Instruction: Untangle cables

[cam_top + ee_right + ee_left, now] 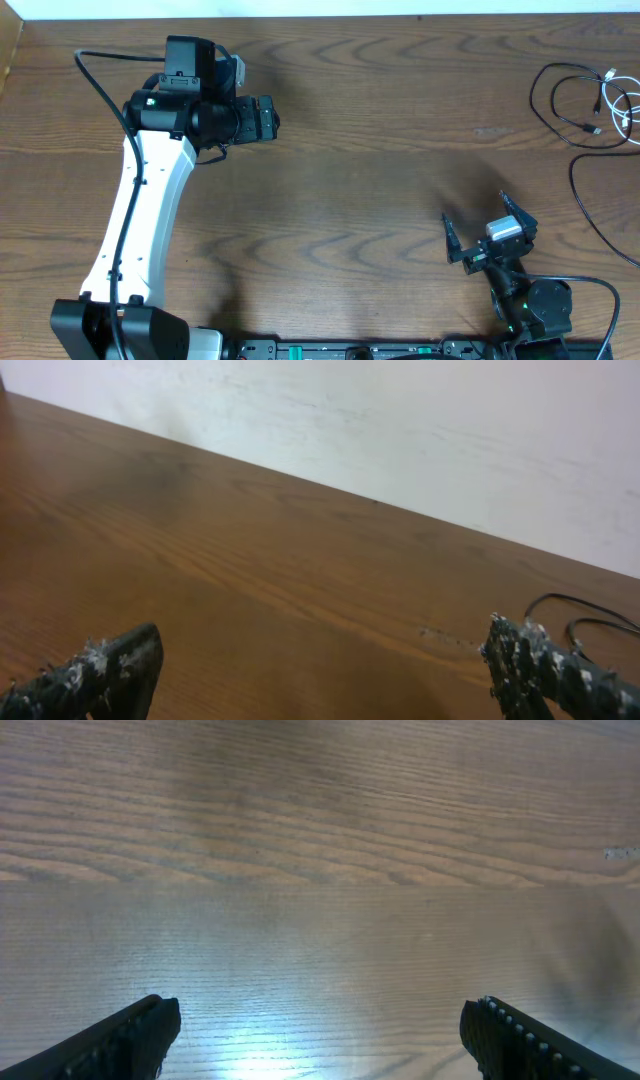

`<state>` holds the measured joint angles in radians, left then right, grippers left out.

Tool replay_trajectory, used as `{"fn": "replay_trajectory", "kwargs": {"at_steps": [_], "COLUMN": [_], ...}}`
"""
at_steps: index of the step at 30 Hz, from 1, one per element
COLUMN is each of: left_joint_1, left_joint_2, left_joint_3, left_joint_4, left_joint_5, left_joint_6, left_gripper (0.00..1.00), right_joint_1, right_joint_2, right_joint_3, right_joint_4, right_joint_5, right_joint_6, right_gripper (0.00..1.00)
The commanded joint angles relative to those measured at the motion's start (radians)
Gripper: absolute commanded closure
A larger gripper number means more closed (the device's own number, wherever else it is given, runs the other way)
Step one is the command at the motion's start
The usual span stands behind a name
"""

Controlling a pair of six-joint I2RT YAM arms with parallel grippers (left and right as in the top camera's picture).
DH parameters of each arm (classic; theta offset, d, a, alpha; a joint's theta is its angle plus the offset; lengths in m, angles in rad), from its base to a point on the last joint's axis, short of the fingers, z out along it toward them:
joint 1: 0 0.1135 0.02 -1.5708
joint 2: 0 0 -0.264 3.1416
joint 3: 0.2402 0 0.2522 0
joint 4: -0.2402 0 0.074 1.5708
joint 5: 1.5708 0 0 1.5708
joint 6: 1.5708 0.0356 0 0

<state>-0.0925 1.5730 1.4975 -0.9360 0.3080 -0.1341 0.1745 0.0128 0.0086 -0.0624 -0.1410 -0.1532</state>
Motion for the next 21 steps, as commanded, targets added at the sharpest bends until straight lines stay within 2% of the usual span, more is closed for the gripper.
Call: {"fn": "replay_trajectory", "kwargs": {"at_steps": [1, 5, 10, 16, 21], "left_joint_1": [0.003, 0.003, 0.005, 0.005, 0.005], "left_joint_2": [0.008, 0.005, -0.079, -0.243, -0.410], "left_joint_3": [-0.002, -0.002, -0.002, -0.005, -0.074], "left_joint_4": [-0.001, -0.006, -0.006, 0.007, 0.117], "left_joint_5": [-0.052, -0.175, -0.229, -0.238, -0.238], "left_joint_6": [-0.001, -0.001, 0.006, 0.006, 0.007], "left_gripper": [0.05, 0.05, 0.05, 0.05, 0.05], "right_joint_1": [0.009, 0.009, 0.009, 0.009, 0.009], "right_joint_2": [-0.007, -0.007, -0.007, -0.007, -0.007], "right_joint_3": [-0.003, -0.003, -0.003, -0.003, -0.003], "right_joint_4": [-0.001, -0.001, -0.002, -0.001, -0.001], "right_joint_5": [0.004, 0.004, 0.005, 0.004, 0.004], "right_joint_6": [0.018, 0.018, 0.018, 0.018, 0.018], "right_gripper": [0.01, 0.01, 0.01, 0.01, 0.01]}}
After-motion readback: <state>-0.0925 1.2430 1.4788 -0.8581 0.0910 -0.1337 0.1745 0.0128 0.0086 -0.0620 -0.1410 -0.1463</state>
